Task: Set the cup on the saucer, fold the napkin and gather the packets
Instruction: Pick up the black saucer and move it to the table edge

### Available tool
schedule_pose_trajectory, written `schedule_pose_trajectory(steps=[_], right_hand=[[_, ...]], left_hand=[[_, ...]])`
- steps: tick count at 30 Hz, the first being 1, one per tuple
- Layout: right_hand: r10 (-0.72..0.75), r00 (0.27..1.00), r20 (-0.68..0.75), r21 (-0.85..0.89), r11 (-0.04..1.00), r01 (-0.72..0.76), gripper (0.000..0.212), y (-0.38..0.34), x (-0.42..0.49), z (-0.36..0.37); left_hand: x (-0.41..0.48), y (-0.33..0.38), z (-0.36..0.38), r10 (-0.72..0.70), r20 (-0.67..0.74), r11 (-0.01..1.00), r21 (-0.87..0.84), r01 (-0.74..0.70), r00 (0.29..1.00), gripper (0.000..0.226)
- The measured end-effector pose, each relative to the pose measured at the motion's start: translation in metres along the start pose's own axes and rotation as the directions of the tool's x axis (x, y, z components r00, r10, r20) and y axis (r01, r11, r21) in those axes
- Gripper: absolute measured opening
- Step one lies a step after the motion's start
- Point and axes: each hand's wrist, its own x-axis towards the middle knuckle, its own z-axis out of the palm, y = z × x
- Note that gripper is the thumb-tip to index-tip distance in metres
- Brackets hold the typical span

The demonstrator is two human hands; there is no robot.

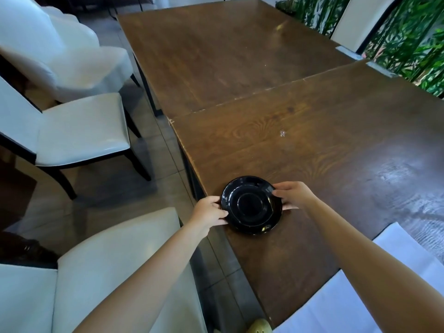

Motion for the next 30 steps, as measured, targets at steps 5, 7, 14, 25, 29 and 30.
schedule_pose_trajectory(steps=[5,7,14,25,29,30], right_hand=[[0.009,1.000,-0.002,0.016,1.000,-0.009,0.024,0.004,0.001,-0.001],[0.007,1.000,-0.009,0.015,1.000,-0.007,0.024,0.005,0.001,0.000],[0.038,0.999,-0.010,-0.049,0.998,-0.039,0.027,0.002,-0.014,-0.005],[0.062,0.998,-0.010,-0.230,0.971,-0.063,0.040,-0.002,-0.086,-0.061],[0.069,0.997,-0.024,-0.349,0.934,-0.073,0.050,-0.006,-0.133,-0.094],[0.077,0.996,-0.036,-0.375,0.923,-0.085,0.052,-0.006,-0.146,-0.102]], left_hand=[[0.001,0.002,0.002,-0.010,0.001,1.000,0.021,0.010,1.000,0.063],[0.002,0.002,0.002,-0.019,0.005,0.999,0.033,0.019,1.000,0.064],[0.004,0.011,0.002,0.025,-0.035,0.969,0.248,-0.015,0.999,0.057],[-0.033,0.074,0.039,0.279,0.268,0.603,0.698,-0.386,0.922,0.053],[-0.057,0.089,0.072,0.202,0.394,0.521,0.732,-0.439,0.897,0.050],[-0.064,0.093,0.081,0.180,0.437,0.493,0.735,-0.465,0.881,0.049]])
